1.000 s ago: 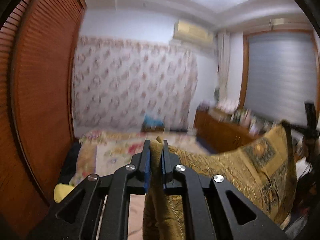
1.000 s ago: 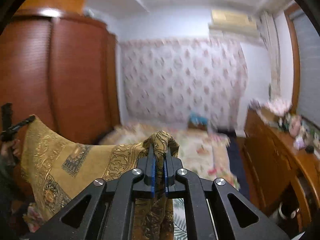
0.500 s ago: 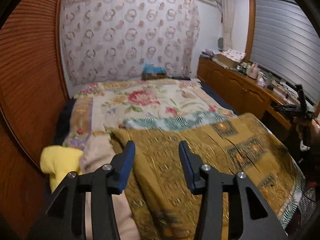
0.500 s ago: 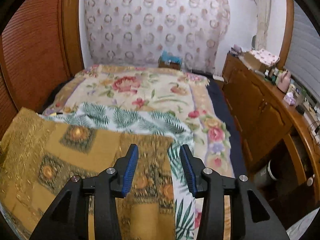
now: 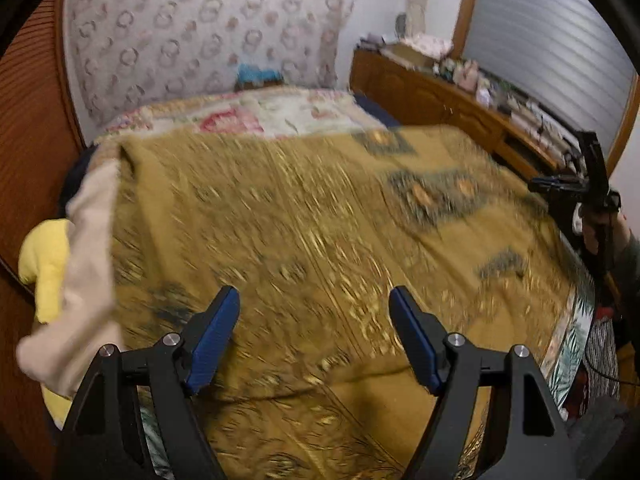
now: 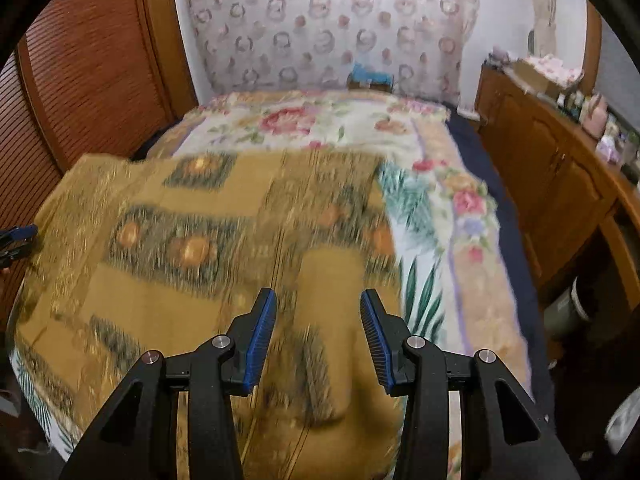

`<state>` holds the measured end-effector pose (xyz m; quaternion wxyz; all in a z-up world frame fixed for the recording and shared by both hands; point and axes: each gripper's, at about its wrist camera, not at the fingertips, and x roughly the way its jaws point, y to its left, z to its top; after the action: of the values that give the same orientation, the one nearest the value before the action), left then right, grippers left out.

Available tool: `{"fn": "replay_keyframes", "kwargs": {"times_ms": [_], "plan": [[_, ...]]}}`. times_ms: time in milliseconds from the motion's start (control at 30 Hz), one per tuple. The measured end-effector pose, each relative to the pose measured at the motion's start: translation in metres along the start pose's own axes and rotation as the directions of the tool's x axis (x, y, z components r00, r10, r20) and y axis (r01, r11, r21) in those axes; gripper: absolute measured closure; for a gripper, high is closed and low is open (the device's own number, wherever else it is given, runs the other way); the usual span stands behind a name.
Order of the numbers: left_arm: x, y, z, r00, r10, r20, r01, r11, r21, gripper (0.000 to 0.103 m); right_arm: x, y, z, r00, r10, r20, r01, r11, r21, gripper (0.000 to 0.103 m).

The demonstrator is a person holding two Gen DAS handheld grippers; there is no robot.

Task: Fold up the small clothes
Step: 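Lay the lifted shirt flat across the bed and open both grippers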

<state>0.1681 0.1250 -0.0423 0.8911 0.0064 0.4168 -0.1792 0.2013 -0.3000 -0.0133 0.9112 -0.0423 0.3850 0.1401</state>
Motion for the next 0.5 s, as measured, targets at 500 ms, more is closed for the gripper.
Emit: {"fn": "replay_keyframes", "kwargs": {"times_ms": [500], "plan": [[0.039,-0.030,-0.024,0.993,0.100,-0.058,-0.097,0.994,0.057,0.022,0.014,-0.017,-0.010,0.999,-0.029,-0.026,0.030,0.999,0.034,0.058]]}}
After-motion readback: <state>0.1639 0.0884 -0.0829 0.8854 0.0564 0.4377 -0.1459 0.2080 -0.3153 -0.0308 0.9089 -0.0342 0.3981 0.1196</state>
